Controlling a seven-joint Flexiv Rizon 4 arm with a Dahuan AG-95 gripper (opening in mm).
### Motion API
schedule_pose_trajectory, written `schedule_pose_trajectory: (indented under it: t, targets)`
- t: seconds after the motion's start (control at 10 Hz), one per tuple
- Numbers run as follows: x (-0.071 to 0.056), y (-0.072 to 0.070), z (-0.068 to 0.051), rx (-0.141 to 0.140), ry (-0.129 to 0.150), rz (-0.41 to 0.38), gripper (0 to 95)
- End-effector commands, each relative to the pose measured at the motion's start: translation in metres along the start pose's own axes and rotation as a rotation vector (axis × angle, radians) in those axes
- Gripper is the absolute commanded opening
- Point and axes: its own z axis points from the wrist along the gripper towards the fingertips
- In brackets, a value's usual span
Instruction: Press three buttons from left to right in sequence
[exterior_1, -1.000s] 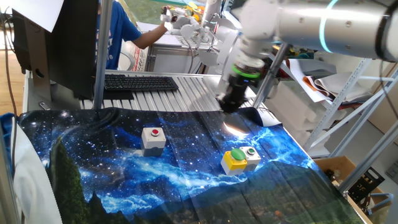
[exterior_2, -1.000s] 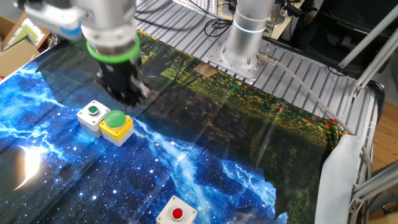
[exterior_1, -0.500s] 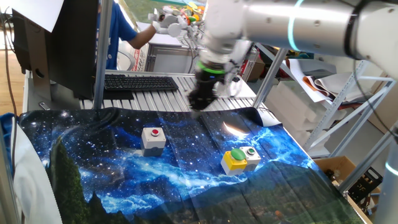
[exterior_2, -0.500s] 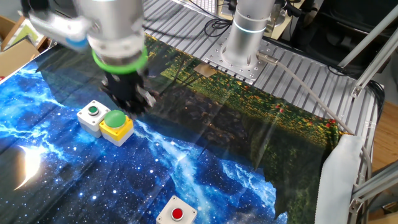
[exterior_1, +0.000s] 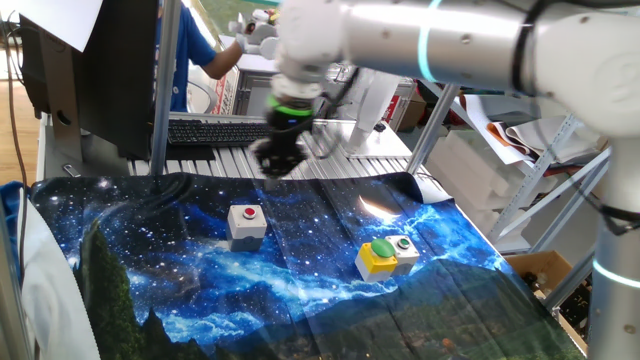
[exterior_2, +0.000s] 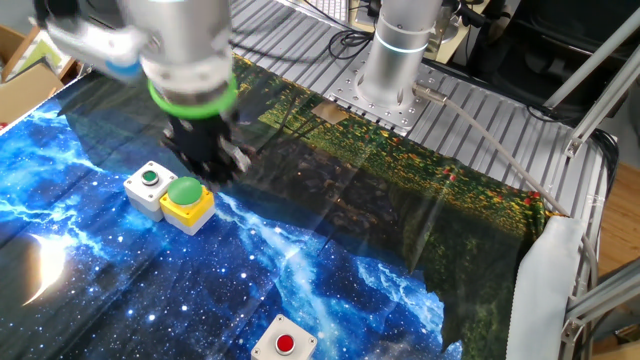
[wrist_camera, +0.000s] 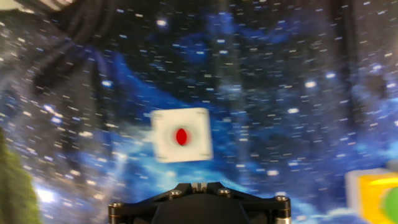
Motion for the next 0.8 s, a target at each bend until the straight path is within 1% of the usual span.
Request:
schedule_pose_trajectory:
  t: [0.1, 0.2, 0.5, 0.8]
  targets:
    - [0.003, 0.022, 0.011, -0.010, -0.007, 0.044, 0.0]
    - [0.003, 0.024, 0.015, -0.009, -0.007, 0.051, 0.0]
    - [0.003, 0.024, 0.022, -0.009, -0.007, 0.063, 0.0]
    - [0.003, 0.023, 0.022, -0.005, 0.002, 0.077, 0.0]
